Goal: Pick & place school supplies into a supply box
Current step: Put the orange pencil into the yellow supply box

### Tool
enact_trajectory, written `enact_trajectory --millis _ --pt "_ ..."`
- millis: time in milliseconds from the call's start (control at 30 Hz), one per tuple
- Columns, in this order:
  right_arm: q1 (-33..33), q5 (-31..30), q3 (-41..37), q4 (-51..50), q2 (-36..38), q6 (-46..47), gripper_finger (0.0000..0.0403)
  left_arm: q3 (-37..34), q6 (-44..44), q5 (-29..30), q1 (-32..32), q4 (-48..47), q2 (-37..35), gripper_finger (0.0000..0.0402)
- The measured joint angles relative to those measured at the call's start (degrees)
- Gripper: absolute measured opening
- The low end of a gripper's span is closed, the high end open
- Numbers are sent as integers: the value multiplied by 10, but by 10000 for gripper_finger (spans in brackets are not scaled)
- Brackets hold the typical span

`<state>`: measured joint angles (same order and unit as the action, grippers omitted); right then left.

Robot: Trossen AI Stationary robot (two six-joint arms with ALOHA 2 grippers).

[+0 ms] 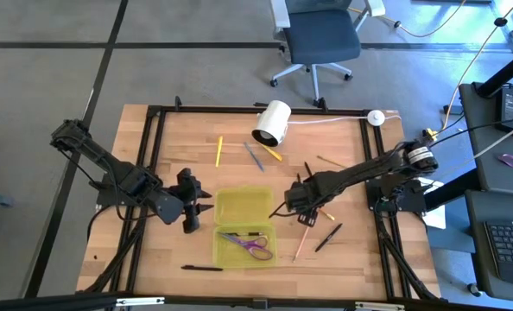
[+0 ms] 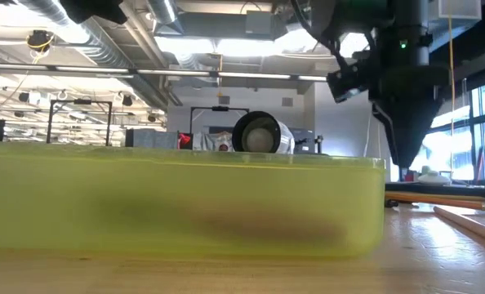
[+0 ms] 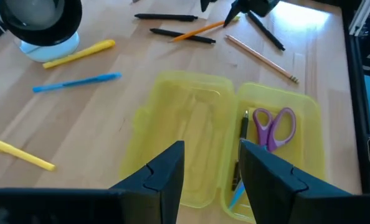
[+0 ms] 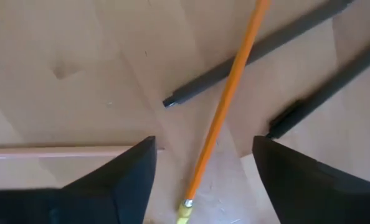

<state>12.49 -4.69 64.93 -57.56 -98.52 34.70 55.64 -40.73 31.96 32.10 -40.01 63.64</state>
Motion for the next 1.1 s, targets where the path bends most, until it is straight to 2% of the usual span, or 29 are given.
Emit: enact_trajectory --millis 567,1100 --pt "-29 19 -98 121 -1 -37 215 0 -23 3 0 0 0 143" --pt "-48 40 -117 135 0 -39 75 0 -31 19 0 0 0 143"
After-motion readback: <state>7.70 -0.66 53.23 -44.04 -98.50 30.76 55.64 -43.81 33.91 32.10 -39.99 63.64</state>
